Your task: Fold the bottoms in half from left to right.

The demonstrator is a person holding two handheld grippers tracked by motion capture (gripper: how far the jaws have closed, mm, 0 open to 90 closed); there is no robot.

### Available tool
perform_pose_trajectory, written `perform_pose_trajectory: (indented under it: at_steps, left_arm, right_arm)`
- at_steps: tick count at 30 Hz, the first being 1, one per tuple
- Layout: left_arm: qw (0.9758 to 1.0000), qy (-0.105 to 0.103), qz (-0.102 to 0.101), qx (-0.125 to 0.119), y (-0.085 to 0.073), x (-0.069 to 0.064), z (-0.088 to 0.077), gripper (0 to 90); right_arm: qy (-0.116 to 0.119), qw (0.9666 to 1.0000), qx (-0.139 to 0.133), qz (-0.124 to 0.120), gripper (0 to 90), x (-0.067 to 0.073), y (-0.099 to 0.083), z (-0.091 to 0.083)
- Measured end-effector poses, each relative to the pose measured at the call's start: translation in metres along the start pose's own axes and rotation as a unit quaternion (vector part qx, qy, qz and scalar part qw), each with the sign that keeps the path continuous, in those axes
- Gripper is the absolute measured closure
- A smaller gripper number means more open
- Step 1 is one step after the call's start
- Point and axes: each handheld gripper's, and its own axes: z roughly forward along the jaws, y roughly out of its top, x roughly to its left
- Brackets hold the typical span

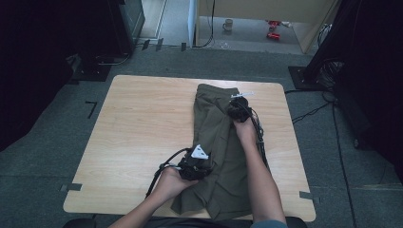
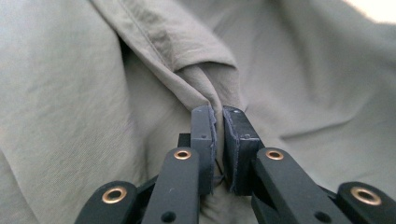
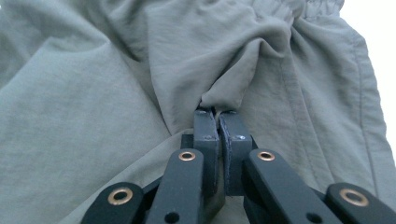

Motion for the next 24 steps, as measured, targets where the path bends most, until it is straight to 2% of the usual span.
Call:
perform_pose_trajectory:
  at_steps: [2, 4, 9, 17, 24]
  left_arm:
    - [1.0000, -0.008, -0.005, -0.002, -0.001, 0.004, 0.000, 85.3]
    - [1.0000, -0.003, -0.006, 0.001, -0.001, 0.008, -0.002, 85.8]
    - [0.9999, 0.005, -0.013, 0.003, -0.005, 0.023, -0.010, 86.7]
    - [0.9979, 0.034, -0.056, -0.004, -0.020, 0.066, -0.034, 86.7]
    - [0.9934, 0.074, -0.087, -0.003, -0.033, 0.106, -0.058, 86.6]
  right_arm:
    - [-0.005, 0.9999, 0.002, -0.010, 86.8, 0.002, 0.000, 0.000]
    - [-0.010, 0.9997, 0.005, -0.020, 86.8, 0.005, 0.000, 0.001]
    - [-0.006, 0.9998, 0.006, -0.018, 86.8, 0.007, 0.000, 0.002]
    - [-0.004, 0.9996, -0.006, -0.026, 87.0, 0.021, 0.002, 0.008]
    - [0.009, 0.9997, -0.016, -0.017, 87.0, 0.038, 0.006, 0.016]
